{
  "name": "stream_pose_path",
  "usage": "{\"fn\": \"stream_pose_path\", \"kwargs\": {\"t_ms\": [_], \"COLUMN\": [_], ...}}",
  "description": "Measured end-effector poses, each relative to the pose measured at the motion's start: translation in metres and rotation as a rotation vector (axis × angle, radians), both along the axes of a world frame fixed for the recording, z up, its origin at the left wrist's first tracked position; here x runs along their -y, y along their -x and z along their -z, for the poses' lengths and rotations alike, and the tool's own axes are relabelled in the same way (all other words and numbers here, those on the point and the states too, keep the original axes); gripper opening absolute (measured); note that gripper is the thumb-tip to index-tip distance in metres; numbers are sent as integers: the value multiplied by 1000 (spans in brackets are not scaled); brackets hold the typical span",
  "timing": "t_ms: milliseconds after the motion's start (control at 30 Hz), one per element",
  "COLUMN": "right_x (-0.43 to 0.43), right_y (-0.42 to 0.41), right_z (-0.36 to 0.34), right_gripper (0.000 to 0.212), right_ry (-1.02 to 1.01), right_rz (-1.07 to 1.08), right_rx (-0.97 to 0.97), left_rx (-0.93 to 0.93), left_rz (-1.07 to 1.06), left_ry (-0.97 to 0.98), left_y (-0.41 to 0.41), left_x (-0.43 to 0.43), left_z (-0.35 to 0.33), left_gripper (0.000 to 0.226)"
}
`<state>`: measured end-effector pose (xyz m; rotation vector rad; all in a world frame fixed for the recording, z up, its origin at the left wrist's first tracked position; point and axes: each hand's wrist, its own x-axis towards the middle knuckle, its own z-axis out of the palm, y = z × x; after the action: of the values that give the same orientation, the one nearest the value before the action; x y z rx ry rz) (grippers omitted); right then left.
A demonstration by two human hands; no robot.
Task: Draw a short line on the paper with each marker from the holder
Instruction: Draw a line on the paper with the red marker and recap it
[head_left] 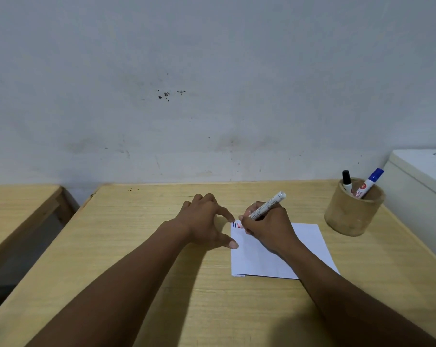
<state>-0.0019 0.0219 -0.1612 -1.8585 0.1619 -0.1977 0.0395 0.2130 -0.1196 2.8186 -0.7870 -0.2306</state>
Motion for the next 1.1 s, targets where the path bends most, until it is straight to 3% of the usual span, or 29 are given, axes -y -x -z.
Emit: {"fn": "stream_pose_path", "kwargs": {"t_ms": [133,233,400,467,600,700,933,1100], "right_x": [2,12,27,33,45,50,66,82], "right_y": [1,0,1,3,11,17,29,34], "right_z": [-10,-22,-49,-67,-93,-100,-113,-115], "right_gripper": [14,10,3,1,10,11,13,13], "right_ry": [-173,-432,-618,-710,-950,-1038,-1058,-1053], "right_rz": [86,175,188,136,86,101,195,201], "right_rx": [-3,-25,-13,1,-25,6,109,162], "left_rx": [-34,-30,-41,-71,-274,-445,-526,-487], "left_rz": [-21,-81,-101,-150,-244,-234,-177,-120], "left_ry": [41,164,204,385,1050,1288,1381,1336], "left_y": [-2,-8,-21,-22,-20,-16,-11,-9], "left_x": [0,-9,-25,-21,14,54,115,134], "left_z": [-2,-5,-8,-14,-43,-63,-77,-83], "left_gripper": [72,69,9,13,18,26,15,26]}}
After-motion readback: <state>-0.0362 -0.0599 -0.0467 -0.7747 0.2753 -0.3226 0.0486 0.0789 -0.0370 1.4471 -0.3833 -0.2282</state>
